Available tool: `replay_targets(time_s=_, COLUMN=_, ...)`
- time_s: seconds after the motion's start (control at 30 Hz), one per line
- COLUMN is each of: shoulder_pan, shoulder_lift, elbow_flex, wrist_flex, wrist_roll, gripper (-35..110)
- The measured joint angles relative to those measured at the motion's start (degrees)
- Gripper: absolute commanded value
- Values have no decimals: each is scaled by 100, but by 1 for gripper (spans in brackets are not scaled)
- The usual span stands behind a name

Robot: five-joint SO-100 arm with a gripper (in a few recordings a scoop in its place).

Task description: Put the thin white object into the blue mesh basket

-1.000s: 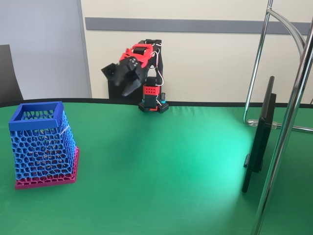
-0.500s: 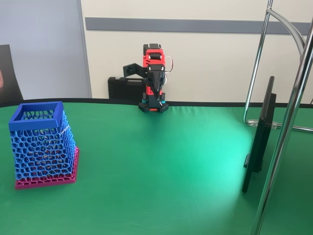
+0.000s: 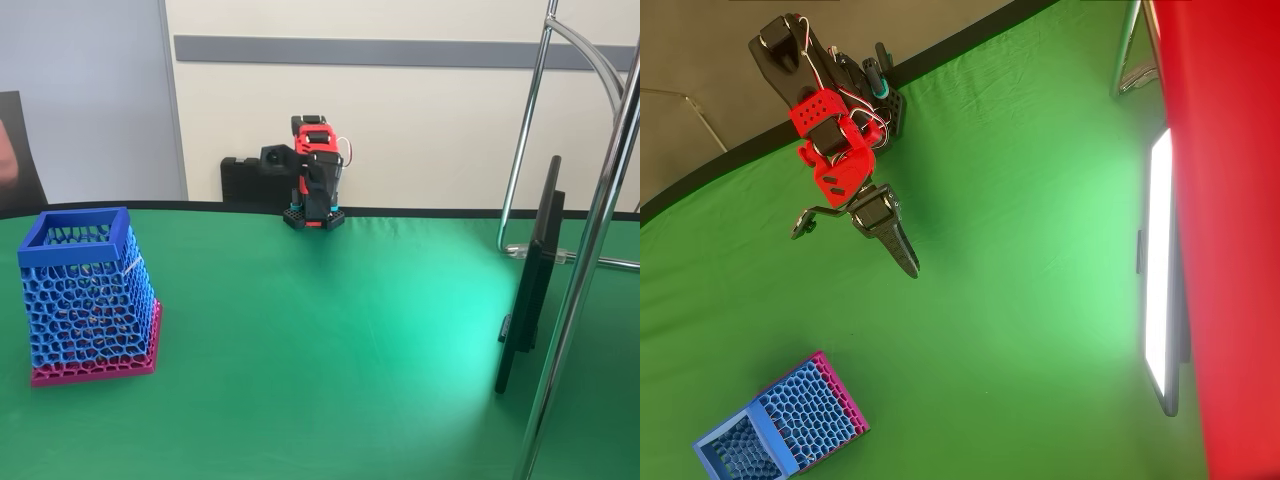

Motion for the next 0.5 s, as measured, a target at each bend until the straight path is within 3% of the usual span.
replay_targets(time_s=0.5, shoulder_pan=9, shoulder_lift=1600, elbow_flex=316, wrist_flex=2013, wrist_roll=114, gripper=18)
